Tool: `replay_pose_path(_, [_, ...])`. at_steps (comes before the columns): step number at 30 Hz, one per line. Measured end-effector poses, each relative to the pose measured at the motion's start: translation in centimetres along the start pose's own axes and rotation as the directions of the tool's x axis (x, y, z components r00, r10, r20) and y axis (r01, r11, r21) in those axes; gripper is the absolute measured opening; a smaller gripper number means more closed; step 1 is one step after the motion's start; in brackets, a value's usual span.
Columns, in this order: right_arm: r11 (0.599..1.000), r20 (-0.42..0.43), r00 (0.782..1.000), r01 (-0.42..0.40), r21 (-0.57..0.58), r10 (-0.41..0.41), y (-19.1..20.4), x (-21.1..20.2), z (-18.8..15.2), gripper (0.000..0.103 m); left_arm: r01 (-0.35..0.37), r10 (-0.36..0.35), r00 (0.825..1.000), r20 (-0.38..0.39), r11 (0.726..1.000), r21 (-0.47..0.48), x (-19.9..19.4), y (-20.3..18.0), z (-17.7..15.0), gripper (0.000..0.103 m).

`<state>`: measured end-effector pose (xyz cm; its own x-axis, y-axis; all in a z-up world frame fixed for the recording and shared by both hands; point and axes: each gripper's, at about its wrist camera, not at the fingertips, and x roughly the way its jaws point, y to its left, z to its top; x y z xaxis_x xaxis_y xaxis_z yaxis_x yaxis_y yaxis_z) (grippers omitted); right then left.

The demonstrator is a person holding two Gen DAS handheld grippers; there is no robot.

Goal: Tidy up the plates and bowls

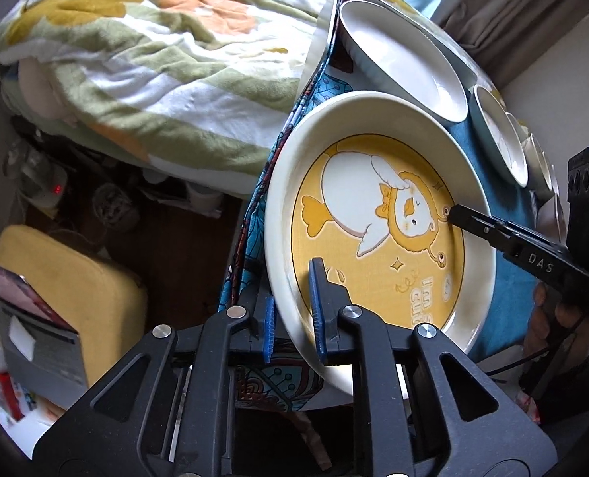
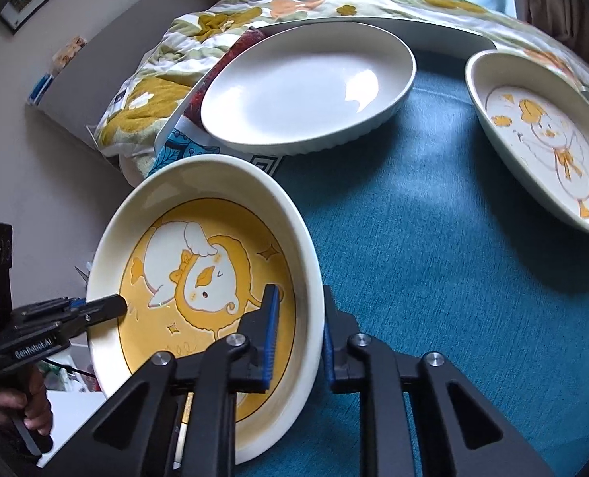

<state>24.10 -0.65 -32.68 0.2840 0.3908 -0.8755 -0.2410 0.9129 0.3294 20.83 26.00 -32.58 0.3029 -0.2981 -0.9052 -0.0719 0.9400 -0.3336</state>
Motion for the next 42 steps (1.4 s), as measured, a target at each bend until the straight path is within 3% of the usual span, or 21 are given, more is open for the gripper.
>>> replay_pose_path(12, [0.999,0.068,0.997,0.017,0.046,-0.02,-1.3,-3.0,-1.1,0.018,-0.041,0.035,0.998,0.05,0.992,0.122,-2.0,-4.6,0.7,0.013])
replay_pose_path(18, [0.995,0.139,0.99,0.025,0.092,-0.038,-4.2,-7.1,-2.8,0.018,-0.031,0.014,0.996,0.086,0.98,0.198,-3.0,-10.7,0.2,0.013])
replay_pose_path(23, [0.989,0.195,0.977,0.057,0.136,-0.083,-9.2,-12.5,-5.2,0.018,-0.003,-0.022,0.995,0.094,0.967,0.254,-2.7,-16.9,-0.7,0.013])
replay_pose_path(32, [0.975,0.202,0.964,0.138,0.174,-0.172,-17.5,-17.1,-9.4,0.018,0.044,-0.073,0.995,0.075,0.942,0.332,1.4,-28.0,-3.9,0.013])
replay_pose_path(42, [0.973,0.205,0.957,0.178,0.148,-0.206,-22.9,-15.7,-12.7,0.018,0.038,-0.068,0.995,0.073,0.938,0.344,6.9,-31.6,-6.2,0.013])
